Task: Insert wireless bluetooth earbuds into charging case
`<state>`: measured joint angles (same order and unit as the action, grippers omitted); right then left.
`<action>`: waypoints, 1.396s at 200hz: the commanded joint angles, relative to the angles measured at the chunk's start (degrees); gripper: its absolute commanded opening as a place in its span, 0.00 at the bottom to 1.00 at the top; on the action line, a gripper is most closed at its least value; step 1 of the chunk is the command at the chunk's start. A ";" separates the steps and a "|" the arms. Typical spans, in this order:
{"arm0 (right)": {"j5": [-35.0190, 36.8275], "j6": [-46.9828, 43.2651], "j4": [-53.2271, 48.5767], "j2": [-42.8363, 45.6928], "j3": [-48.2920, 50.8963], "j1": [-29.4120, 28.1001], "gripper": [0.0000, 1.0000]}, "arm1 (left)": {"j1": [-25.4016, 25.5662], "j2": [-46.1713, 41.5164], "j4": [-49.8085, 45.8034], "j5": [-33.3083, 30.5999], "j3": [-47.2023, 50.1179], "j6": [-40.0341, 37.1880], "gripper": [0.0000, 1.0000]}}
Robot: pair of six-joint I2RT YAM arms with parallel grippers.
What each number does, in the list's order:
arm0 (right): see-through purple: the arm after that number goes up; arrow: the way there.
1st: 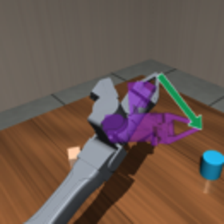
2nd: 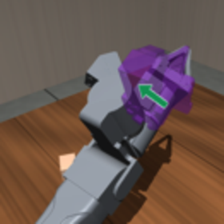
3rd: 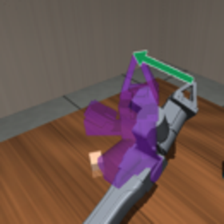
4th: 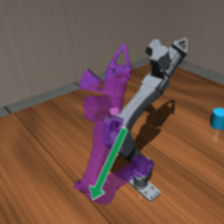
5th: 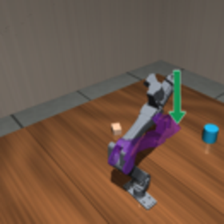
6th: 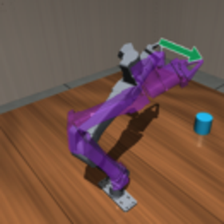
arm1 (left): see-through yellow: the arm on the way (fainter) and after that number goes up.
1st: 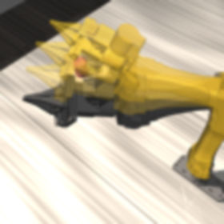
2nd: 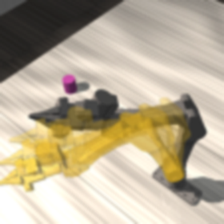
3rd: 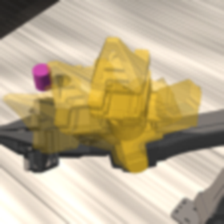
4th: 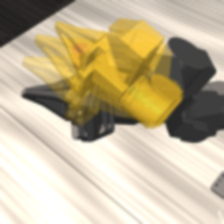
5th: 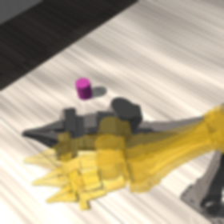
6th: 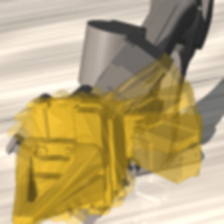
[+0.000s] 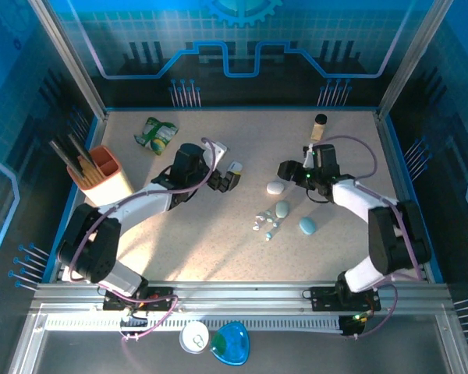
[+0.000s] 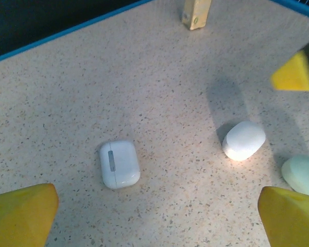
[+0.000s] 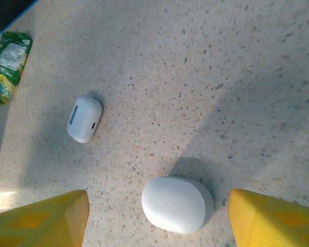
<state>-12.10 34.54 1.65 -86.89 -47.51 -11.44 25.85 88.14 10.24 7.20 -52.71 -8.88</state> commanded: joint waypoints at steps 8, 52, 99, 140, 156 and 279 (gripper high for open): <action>4.85 -3.34 -6.36 7.22 3.89 0.59 0.72 | 1.20 3.83 -9.83 -3.11 -5.63 0.76 0.99; 10.34 -7.66 -19.18 15.56 5.48 -3.02 0.72 | 2.29 13.12 -21.27 -4.51 -16.89 1.07 0.99; 21.31 -7.01 -27.22 14.84 4.67 -14.36 0.73 | 3.33 19.16 -24.74 -5.51 -23.54 2.29 0.99; 28.37 -2.33 -27.10 5.53 1.76 -22.38 0.73 | 3.35 19.71 -24.74 -5.10 -24.31 2.29 0.99; 29.18 -1.64 -26.96 2.17 0.64 -23.59 0.71 | 3.40 19.73 -24.90 -4.75 -24.16 2.05 0.99; 20.36 -9.60 -25.37 9.01 3.51 -16.95 0.63 | 3.38 18.79 -22.38 -4.04 -21.76 1.94 0.99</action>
<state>12.95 28.82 -25.04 -82.21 -45.63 -29.80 28.77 107.15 -13.02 2.35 -75.22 -7.44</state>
